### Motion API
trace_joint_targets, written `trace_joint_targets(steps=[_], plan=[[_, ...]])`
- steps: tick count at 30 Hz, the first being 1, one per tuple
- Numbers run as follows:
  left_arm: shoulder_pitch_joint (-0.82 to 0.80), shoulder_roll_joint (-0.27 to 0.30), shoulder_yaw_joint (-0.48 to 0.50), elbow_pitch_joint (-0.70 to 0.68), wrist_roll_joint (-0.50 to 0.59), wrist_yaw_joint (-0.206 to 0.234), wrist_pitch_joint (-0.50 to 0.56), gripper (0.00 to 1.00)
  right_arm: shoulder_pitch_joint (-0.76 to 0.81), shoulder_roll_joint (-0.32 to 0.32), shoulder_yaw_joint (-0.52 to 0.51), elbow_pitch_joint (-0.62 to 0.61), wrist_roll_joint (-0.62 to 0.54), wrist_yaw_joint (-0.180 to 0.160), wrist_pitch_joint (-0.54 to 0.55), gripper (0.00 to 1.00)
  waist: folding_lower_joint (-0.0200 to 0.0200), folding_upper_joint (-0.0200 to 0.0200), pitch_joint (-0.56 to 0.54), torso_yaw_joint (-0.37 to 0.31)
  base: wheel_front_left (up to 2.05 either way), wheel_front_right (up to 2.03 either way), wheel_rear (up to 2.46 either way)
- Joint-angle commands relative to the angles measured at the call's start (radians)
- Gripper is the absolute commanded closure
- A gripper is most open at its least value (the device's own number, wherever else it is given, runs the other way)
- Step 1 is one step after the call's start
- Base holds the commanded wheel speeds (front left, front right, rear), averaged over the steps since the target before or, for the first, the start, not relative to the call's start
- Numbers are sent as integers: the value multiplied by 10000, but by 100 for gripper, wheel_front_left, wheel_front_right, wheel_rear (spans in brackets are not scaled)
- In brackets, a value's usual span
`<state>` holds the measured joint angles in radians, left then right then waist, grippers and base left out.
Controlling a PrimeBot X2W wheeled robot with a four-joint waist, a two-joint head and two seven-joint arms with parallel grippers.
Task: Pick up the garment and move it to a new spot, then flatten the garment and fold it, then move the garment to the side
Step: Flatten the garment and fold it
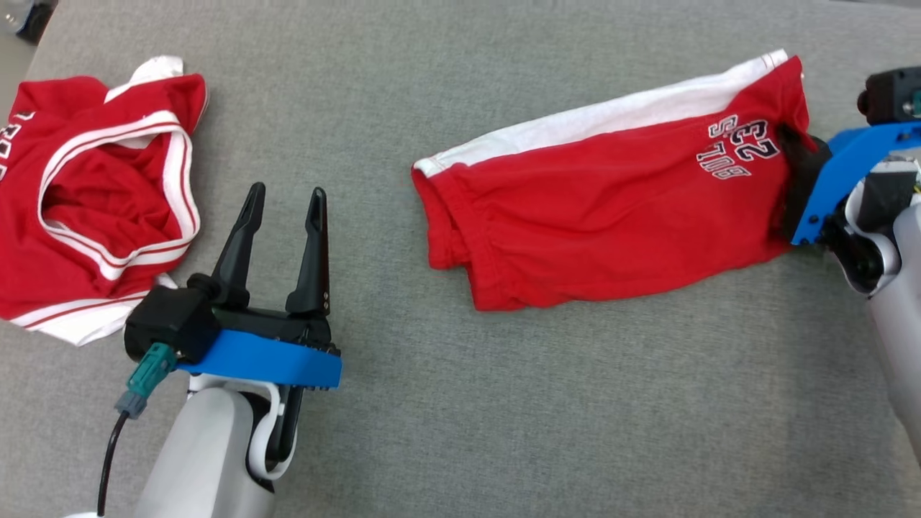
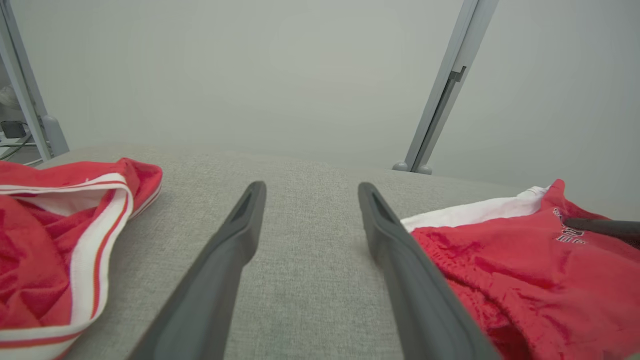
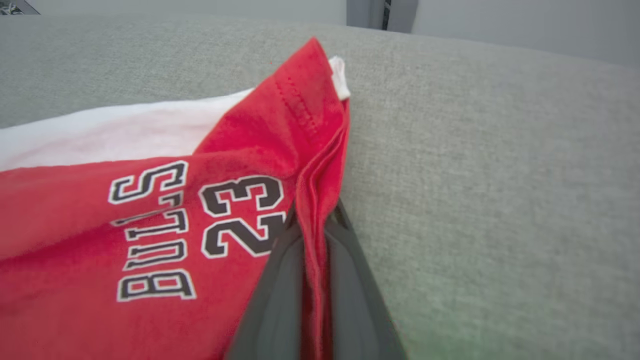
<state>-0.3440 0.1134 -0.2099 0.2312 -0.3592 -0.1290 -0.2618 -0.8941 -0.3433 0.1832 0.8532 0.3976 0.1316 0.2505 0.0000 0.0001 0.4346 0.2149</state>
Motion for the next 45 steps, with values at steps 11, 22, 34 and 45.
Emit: trace_joint_targets(steps=[11, 22, 34, 45], plan=[[825, 440, -51, 122, 8, -18, -47, 0, 1344, -709, -1628, -299, -1348, -9, -536, 100, 0, -1, -1380, -966, 0, 0, 0], [947, 492, -298, 283, -66, -19, -47, 0, 2038, 136, -3119, -1910, -2947, -8, 685, 100, 0, -1, -1912, -1144, 0, 0, 0], [612, 393, -633, 286, -121, -19, -46, 0, 1304, 2105, -1238, -2850, -3171, -8, 2474, 100, 0, -1, -1827, -593, 0, 0, 0], [303, 207, -1057, 407, -166, -18, -46, 0, 1443, 2517, -86, -1981, -2629, -8, 2396, 0, 0, -1, -1602, -38, 0, 0, 0]])
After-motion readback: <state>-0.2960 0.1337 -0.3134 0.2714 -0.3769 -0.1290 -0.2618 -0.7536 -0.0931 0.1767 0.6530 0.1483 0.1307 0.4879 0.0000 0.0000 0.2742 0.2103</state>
